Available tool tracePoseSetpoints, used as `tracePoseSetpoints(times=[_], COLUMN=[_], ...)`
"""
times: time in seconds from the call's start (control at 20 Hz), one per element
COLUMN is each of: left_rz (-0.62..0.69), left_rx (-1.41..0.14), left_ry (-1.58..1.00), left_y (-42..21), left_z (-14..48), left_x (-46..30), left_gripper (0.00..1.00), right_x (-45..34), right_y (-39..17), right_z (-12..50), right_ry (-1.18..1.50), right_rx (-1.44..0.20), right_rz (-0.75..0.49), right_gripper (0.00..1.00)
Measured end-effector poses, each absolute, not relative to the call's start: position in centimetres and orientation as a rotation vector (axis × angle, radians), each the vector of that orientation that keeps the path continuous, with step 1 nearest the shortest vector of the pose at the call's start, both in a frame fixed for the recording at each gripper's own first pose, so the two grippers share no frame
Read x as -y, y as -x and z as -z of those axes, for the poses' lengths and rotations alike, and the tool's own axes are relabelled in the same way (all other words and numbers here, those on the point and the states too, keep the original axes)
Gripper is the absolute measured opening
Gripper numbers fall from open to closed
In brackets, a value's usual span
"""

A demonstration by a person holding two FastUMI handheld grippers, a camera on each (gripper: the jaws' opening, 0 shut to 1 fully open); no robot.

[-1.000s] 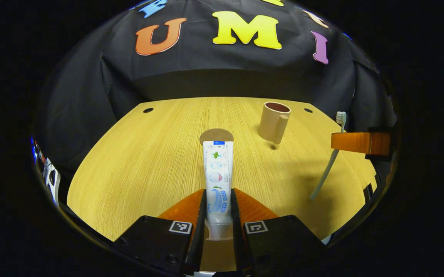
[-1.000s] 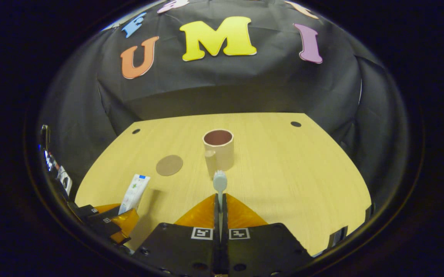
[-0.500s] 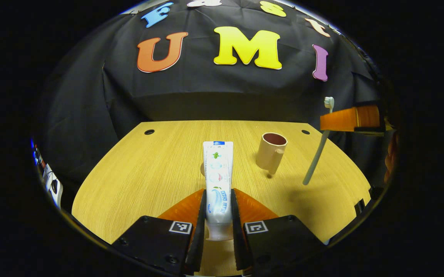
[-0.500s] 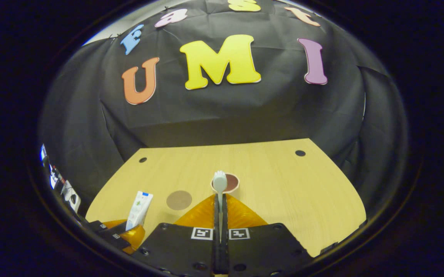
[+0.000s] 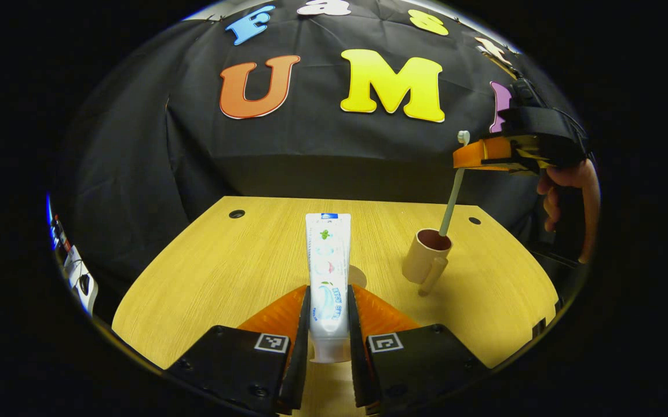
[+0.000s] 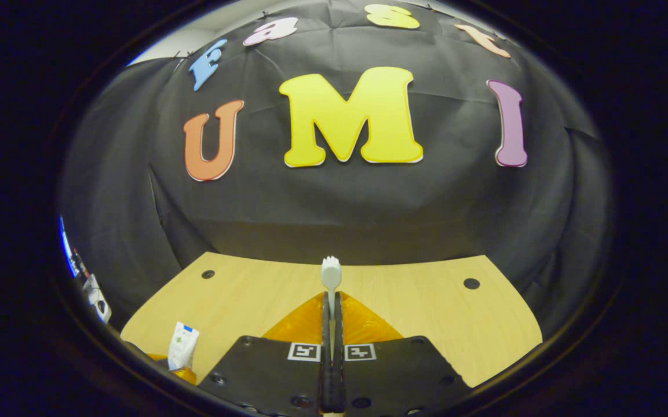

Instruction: Put the toothbrush and toothpaste on the desktop into the cup, then pick up the cup and place it on the coaster on the desktop.

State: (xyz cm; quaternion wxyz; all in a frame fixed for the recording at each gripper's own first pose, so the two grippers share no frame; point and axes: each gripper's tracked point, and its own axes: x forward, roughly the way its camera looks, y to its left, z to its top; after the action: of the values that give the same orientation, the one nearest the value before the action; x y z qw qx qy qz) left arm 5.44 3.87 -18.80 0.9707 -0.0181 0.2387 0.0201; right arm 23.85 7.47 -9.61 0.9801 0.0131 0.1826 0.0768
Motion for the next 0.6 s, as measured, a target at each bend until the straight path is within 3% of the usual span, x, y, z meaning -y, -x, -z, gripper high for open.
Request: tracePoseSetpoints(times=[0.6], left_rz=[-0.064], left_rx=[-0.454], left_ry=[0.036], left_y=[-7.4], left_z=[17.4], left_x=[-4.7], left_gripper=[0.35], right_x=[-6.8], right_y=[-26.5], right_z=[20.1], right_ry=[0.030], right_rx=[-0.512], right_rz=[-0.124], right_gripper=[0.00])
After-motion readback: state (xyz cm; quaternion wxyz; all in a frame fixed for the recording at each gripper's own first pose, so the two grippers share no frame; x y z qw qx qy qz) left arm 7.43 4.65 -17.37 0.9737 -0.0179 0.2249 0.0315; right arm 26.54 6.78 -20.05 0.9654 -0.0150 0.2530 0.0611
